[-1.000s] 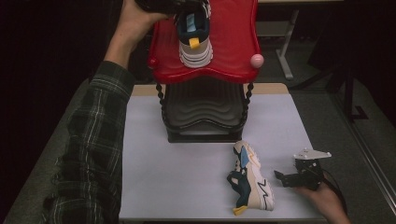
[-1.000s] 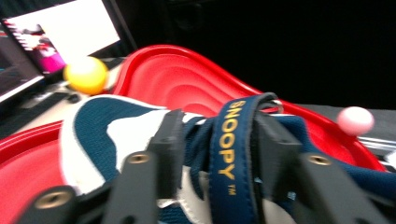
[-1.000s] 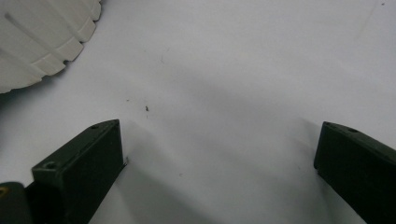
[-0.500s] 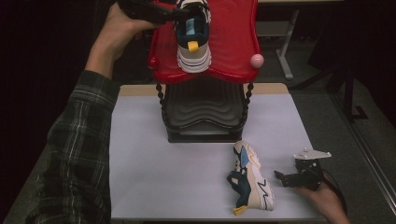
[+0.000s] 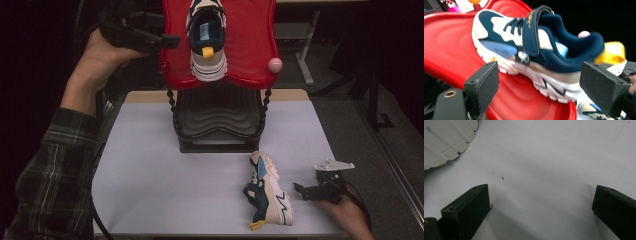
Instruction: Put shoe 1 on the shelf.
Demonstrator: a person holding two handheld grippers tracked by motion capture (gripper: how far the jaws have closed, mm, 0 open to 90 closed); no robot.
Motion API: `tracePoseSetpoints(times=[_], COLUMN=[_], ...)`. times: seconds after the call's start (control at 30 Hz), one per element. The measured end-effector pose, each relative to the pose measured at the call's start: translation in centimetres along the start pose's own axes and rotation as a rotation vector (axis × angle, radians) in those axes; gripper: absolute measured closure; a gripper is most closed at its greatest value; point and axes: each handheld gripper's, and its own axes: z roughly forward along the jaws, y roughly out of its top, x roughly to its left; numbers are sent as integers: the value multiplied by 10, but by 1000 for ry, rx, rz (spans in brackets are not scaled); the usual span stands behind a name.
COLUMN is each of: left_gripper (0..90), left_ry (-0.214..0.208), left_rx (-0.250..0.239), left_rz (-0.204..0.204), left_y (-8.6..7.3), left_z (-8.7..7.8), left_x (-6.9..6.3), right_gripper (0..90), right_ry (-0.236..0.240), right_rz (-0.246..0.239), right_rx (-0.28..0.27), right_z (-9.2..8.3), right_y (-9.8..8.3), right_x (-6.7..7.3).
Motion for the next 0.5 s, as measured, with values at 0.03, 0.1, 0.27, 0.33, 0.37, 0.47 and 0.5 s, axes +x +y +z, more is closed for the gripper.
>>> tracePoseSetpoints(times=[0.03,0.1,0.27,0.33,0.37,0.47,0.5], left_gripper=[153,154,153,153,154,154,154], left_ry=[0,6,27,32,37,51,55], left_rx=[0,-2,18,19,21,44,53], left_rz=[0,-9,-20,-34,-40,-47,-49], left_y=[0,-16,-40,-50,-56,-74,-80], left_z=[0,-9,-19,-23,-24,-28,-29], left_x=[0,-6,-16,-21,-24,-32,-35], right_gripper=[7,7,7,7,7,7,7], right_ry=[0,0,0,-1,-1,-2,-2], right_rz=[0,0,0,1,0,0,0], right_rx=[0,0,0,-1,0,-1,-1], right_z=[0,0,0,0,0,0,0], right_y=[0,0,0,0,0,0,0], right_x=[0,0,0,0,0,0,0])
